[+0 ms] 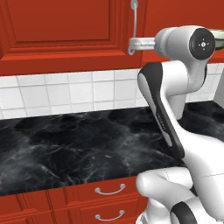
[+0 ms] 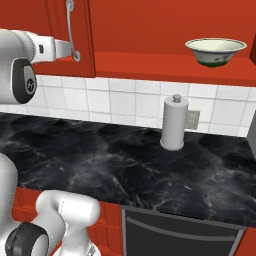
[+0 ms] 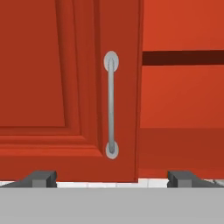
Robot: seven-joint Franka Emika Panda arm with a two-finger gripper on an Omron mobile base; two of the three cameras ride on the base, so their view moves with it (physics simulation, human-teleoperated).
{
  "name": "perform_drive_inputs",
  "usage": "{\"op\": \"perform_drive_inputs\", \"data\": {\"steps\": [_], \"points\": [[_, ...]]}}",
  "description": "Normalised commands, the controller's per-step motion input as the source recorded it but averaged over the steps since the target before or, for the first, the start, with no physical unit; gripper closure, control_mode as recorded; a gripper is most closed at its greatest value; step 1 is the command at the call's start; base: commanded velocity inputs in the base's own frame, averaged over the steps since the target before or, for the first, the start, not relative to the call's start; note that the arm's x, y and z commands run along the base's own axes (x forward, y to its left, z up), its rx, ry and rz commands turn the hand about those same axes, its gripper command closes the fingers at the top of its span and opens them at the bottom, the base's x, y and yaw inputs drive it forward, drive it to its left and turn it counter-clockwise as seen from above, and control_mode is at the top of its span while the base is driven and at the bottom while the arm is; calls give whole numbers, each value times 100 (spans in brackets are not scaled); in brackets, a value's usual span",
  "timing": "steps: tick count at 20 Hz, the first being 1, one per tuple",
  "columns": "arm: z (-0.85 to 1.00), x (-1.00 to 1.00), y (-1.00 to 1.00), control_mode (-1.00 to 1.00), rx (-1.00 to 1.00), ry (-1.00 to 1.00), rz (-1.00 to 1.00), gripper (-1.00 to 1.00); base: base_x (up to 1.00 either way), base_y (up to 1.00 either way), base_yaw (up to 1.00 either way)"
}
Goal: Move the bowls from the cabinet to the plates on the dining table.
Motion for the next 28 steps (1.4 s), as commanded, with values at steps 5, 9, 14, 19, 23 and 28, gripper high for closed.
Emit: {"op": "perform_drive_inputs", "data": {"steps": [5, 9, 14, 19, 23, 28], "points": [[-10, 32, -2, -100, 0, 0, 0, -100, 0, 0, 0], [-8, 34, -3, -100, 0, 0, 0, -100, 0, 0, 0], [-8, 40, -1, -100, 0, 0, 0, -100, 0, 0, 0], [-8, 44, 0, -100, 0, 1, 0, -100, 0, 0, 0], [-7, 44, 0, -100, 0, 2, 0, -100, 0, 0, 0], [-5, 45, 0, -100, 0, 3, 0, -100, 0, 0, 0]]}}
